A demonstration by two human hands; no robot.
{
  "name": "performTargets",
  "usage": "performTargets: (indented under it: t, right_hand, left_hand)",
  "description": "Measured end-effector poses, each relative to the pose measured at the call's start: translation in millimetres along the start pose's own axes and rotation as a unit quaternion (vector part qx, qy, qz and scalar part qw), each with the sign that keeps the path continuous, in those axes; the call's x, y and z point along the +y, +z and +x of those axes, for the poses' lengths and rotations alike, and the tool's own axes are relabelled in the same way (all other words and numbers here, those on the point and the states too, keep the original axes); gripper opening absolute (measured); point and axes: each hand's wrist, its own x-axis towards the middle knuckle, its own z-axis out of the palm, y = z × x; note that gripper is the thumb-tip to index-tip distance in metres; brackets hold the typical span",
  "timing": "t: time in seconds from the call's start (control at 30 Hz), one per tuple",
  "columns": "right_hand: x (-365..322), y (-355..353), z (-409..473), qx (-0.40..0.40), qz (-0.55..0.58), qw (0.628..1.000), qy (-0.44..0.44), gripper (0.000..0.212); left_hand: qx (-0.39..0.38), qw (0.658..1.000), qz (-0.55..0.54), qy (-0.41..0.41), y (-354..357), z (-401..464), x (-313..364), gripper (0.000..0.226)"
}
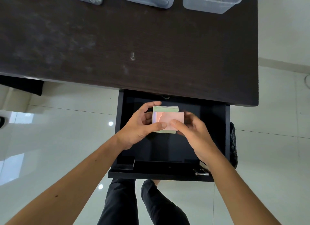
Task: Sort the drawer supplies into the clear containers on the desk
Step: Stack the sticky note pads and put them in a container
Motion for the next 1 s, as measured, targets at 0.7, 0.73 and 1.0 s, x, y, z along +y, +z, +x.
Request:
performTargets:
  t: [0.7, 0.73, 1.0]
  right_hand:
    - [-82.7, -47.7, -29.0, -0.052, 0.071, 0.988, -0.124, 0.064]
    - [-92.1, -49.9, -24.9, -0.047, 0.071, 0.988, -0.131, 0.064]
    - [-180.0, -68.6, 40.0, 0.015, 0.08, 0.977, -0.195, 0.064]
  left_hand:
    - [-0.067, 0.997, -0.007, 0.045, 20.8, -9.6, 113.3, 0.071]
    - [-0.068, 0.996, -0.007, 0.05, 22.2, -3.4, 124.1, 0.071]
    - [-0.03, 0.993, 0.001, 0.113, 30.3, 70.9, 216.6, 0.068]
